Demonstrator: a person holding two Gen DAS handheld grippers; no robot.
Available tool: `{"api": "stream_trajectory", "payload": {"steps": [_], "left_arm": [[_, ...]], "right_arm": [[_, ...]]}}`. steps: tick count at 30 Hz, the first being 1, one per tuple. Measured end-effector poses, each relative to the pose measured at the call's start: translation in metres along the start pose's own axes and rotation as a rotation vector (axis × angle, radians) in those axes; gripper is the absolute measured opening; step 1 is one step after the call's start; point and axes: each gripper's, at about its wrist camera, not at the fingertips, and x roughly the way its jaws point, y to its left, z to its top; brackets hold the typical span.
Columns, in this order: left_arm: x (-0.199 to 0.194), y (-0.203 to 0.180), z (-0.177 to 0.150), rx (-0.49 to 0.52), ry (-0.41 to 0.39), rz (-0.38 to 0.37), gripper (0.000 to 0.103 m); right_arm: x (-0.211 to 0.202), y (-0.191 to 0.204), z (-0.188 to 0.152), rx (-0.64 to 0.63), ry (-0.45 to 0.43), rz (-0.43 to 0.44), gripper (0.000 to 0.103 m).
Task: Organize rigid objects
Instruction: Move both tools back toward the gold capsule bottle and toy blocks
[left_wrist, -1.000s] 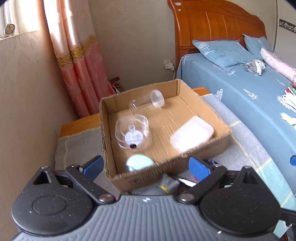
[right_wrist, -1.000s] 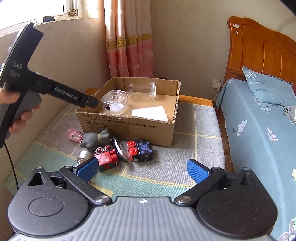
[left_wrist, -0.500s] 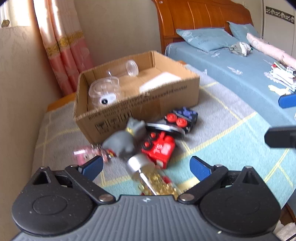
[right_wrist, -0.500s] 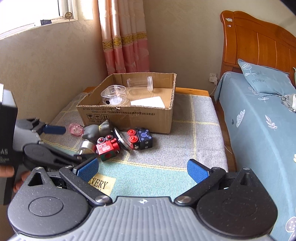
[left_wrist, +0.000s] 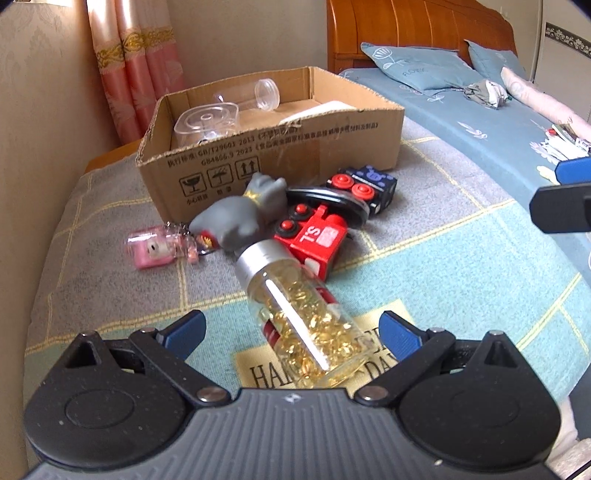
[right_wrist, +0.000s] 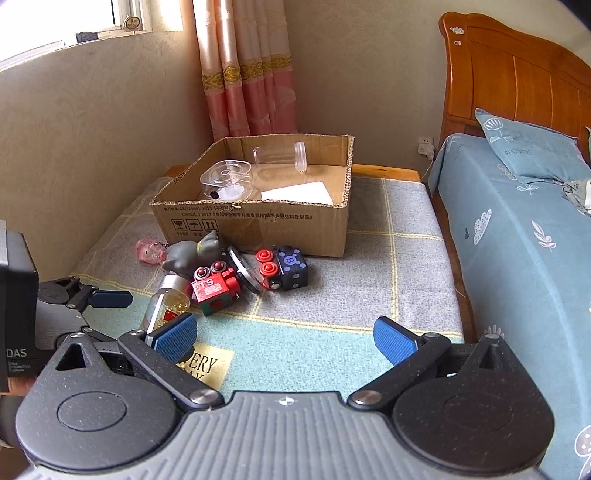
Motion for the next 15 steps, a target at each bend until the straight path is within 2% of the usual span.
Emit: {"api": "stream_trajectory", "payload": {"steps": [5,10,15], "left_arm": [[0.003,0.008,-0.005,-0.025,0.020,-0.006,0.100],[0.001,0.015,-0.012,-0.024,0.029,0.018,0.100],[-0.004,0.030,-0.021,-0.061,0.034,0.053,0.100]], "right_arm": [[0.010,-0.003,-0.001,-0.011,0.018,-0.011,0.103],[0.027,-0.012,0.001,0.007,0.049,-0.018,0.103],[0.046,-0.014,0.006,-0.030,0.066,-0.035,0.103]]}}
